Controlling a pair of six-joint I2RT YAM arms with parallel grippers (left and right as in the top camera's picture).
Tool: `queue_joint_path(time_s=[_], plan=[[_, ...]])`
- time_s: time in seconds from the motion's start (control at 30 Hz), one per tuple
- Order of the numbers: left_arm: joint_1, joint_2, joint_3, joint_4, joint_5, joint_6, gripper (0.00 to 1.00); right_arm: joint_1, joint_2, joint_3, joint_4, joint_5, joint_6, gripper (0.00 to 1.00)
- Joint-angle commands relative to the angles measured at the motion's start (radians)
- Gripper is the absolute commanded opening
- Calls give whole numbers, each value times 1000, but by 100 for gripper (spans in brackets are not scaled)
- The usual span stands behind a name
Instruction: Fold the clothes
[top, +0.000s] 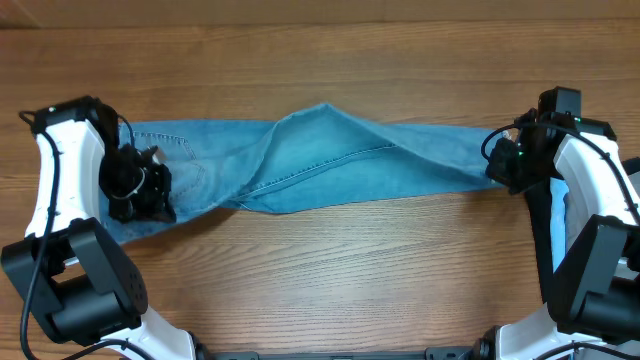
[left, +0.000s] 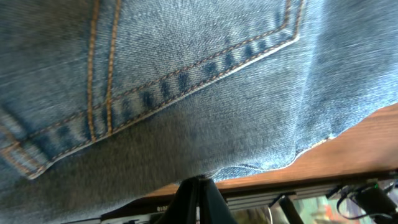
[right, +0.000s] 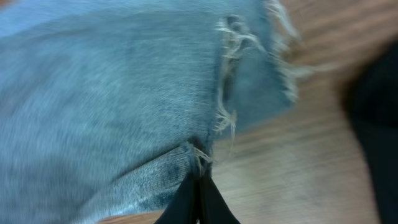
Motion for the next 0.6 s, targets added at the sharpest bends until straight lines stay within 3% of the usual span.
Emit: queue_joint_path(time_s=[0.0, 0.27, 0.47, 0.57], plan=[[3, -7, -42, 14, -45, -29, 4, -12, -5, -5, -22, 189, 77, 4], [73, -32, -40, 21, -180, -108, 4, -60, -3, -6, -126, 494, 257, 7], [170, -88, -29, 15, -184, -111, 5, -135, -3, -6, -143, 511, 263, 11], [214, -122, -14, 3, -166, -111, 10, -166, -3, -6, -146, 473, 262, 5]])
